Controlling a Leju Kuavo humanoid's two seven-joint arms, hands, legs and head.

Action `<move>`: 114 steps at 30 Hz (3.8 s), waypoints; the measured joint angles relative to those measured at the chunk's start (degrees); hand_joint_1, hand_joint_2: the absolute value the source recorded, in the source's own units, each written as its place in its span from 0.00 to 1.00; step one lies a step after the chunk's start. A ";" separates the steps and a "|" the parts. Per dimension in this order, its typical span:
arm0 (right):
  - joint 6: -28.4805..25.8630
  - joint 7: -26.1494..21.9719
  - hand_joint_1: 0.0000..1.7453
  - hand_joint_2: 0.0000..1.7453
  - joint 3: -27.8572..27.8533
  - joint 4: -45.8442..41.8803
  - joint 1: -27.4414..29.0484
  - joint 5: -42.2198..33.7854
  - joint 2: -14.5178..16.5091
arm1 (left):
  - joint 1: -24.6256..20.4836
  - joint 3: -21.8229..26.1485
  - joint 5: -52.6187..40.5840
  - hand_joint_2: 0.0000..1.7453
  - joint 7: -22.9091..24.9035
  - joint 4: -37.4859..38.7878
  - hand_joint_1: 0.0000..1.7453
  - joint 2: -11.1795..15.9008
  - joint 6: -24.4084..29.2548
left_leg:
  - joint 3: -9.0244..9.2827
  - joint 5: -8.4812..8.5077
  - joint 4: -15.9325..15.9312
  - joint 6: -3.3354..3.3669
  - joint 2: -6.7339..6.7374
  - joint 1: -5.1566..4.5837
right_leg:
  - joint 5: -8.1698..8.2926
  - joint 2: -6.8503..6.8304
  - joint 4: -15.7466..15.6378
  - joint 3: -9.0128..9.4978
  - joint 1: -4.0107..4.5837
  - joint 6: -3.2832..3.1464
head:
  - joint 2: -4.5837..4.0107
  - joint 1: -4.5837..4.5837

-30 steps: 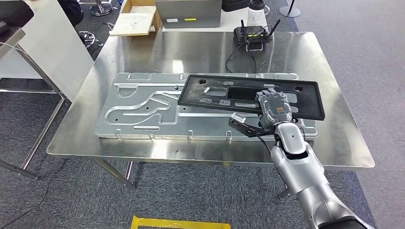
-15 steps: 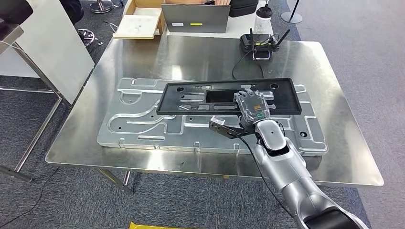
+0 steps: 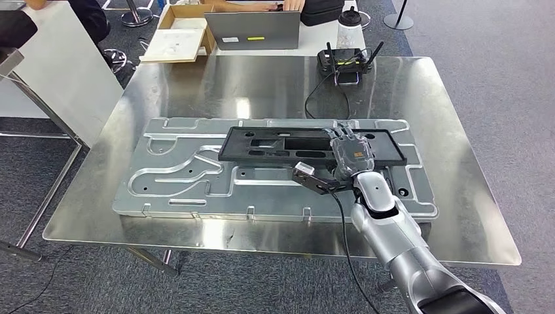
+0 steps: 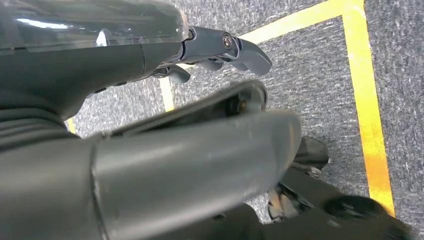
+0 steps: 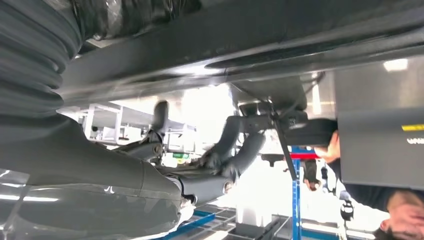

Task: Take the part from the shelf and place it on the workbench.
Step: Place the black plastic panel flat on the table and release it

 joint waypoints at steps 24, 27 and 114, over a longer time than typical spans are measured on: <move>-0.90 -0.67 0.00 1.00 -0.13 1.01 1.67 -1.00 -1.29 | 0.43 0.09 1.14 0.00 -0.55 0.00 0.00 -0.01 -1.40 | 3.04 12.51 -16.09 1.27 0.21 -0.59 | -3.29 0.15 -0.56 4.66 0.05 1.59 | 0.00 0.05; -0.91 -0.83 0.00 1.00 -0.13 1.10 1.55 -1.00 -1.24 | 0.60 0.15 1.20 0.00 -0.56 0.00 0.00 0.03 -1.43 | 1.22 7.92 -11.86 0.36 0.12 -0.36 | -1.60 -0.14 -1.06 3.30 -0.35 0.34 | 0.00 -0.03; -2.97 -22.20 0.00 0.00 -50.72 32.55 35.38 -41.60 4.97 | 1.33 7.44 7.26 0.00 -1.46 0.09 0.00 -0.75 0.87 | 3.78 10.60 -15.99 2.53 0.80 -1.17 | -7.41 -0.29 -2.49 10.76 0.31 2.62 | 0.00 0.06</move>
